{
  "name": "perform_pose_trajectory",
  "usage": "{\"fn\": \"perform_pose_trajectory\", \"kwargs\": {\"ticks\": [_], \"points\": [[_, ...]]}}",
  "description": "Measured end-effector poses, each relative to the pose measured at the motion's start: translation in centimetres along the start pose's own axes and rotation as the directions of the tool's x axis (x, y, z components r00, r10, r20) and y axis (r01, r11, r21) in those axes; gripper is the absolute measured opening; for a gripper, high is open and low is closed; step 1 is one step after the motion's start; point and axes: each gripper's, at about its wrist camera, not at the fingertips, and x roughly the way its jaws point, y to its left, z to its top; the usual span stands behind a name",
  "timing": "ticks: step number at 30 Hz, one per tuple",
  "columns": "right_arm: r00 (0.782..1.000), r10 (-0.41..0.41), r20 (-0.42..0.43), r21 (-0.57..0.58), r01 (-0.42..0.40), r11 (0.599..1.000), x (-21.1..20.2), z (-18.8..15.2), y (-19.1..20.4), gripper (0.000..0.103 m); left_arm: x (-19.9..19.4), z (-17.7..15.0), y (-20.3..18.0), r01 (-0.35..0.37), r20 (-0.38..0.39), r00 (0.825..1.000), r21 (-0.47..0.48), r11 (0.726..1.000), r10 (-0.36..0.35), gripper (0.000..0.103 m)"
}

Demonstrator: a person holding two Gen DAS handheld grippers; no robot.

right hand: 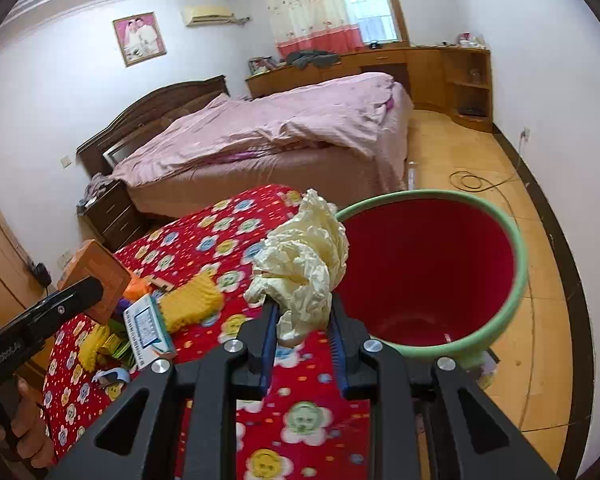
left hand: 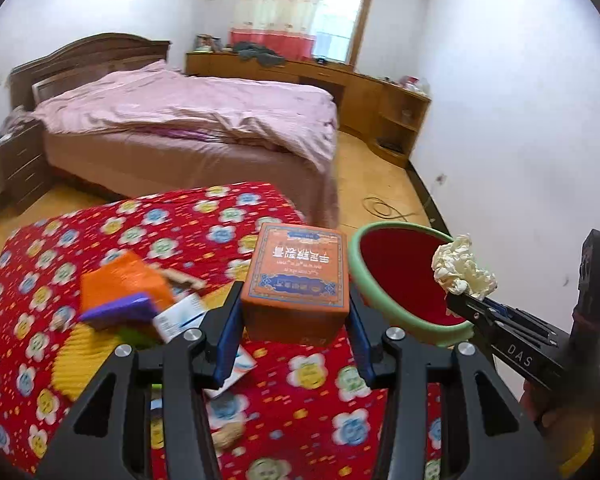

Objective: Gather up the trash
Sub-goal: 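Carry the box in the left tool and the bag in the right tool over the red bucket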

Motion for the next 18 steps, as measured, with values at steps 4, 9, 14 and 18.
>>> {"fn": "perform_pose_trajectory", "kwargs": {"ticks": [4, 9, 14, 18], "points": [[0.999, -0.035, 0.014, 0.026, 0.034, 0.999, -0.8, 0.4, -2.3, 0.026, 1.8, 0.9, -2.2, 0.037, -0.023, 0.999, 0.029, 0.999, -0.037, 0.048], [0.997, -0.082, 0.013, 0.058, 0.081, 0.995, -1.1, 0.7, -5.1, 0.026, 4.7, 1.5, -4.6, 0.074, -0.051, 0.996, 0.059, 0.995, -0.071, 0.048], [0.994, -0.113, -0.006, 0.09, 0.113, 0.989, -0.3, 0.7, -7.3, 0.026, 8.0, 1.3, -6.4, 0.117, -0.095, 0.989, 0.072, 0.991, -0.11, 0.048], [0.99, -0.134, -0.031, 0.116, 0.137, 0.984, 0.8, 0.5, -8.9, 0.026, 10.3, 0.9, -7.8, 0.14, -0.123, 0.984, 0.095, 0.986, -0.128, 0.048]]}}
